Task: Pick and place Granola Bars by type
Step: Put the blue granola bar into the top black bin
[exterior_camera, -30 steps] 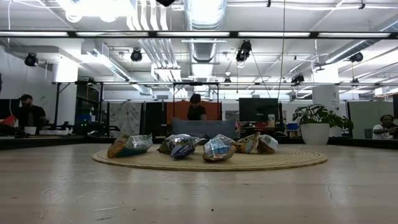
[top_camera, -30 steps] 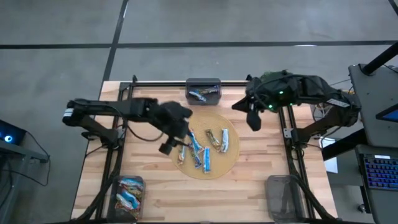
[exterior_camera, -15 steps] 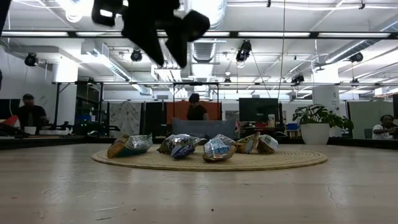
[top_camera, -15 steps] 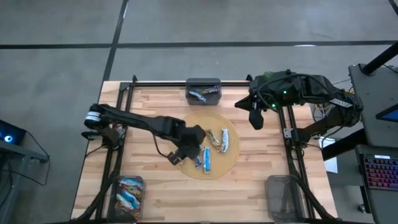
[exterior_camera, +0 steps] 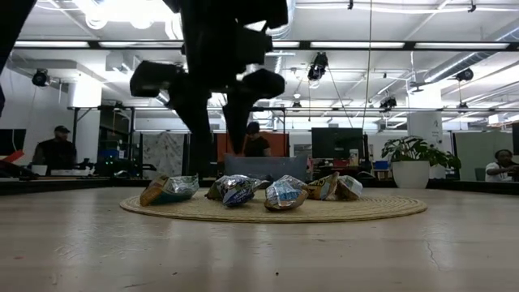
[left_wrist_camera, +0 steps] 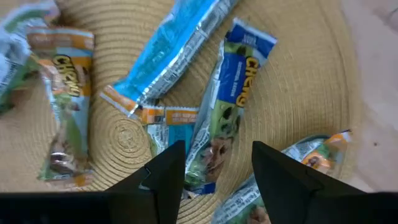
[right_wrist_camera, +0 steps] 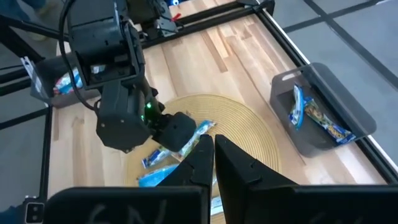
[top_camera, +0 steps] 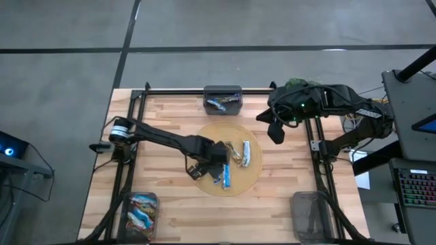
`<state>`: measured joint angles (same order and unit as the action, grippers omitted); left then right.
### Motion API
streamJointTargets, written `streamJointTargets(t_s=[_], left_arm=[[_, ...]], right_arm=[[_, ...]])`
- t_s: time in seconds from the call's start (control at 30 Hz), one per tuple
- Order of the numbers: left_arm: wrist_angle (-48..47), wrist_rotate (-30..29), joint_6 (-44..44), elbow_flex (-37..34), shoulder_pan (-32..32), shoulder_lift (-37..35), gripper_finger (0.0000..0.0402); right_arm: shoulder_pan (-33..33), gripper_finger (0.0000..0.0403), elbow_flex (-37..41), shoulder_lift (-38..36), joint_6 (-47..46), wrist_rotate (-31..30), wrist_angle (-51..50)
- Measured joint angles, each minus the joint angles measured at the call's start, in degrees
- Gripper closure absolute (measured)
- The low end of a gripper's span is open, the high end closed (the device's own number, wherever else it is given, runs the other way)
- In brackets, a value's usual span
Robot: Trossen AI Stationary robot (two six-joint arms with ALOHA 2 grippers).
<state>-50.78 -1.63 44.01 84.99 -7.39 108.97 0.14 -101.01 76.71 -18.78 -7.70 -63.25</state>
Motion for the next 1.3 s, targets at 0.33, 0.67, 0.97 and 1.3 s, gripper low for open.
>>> streamJointTargets(t_s=[0.33, 0.67, 0.97, 1.3], left_arm=[[0.39, -0.08, 0.42, -0.07, 0.03, 4.22, 0.0234], [1.28, -6.84, -0.08, -0.05, 0.2, 8.03, 0.0235], [-0.12, -8.31, -0.17, 0.11, 0.21, 8.18, 0.0314], [-6.7, -8.15, -2.06, 4.66, 0.21, 8.09, 0.0367]], right_arm=[[-0.02, 0.0394, 0.37, -0.09, -0.36, 0.0, 0.45], [-0.02, 0.0394, 0.37, -0.09, -0.55, -1.34, 0.75], [-0.01, 0.0394, 0.39, -0.11, -0.53, -1.53, 0.87], [0.0, 0.0394, 0.39, -0.11, -0.31, -2.89, 0.95]])
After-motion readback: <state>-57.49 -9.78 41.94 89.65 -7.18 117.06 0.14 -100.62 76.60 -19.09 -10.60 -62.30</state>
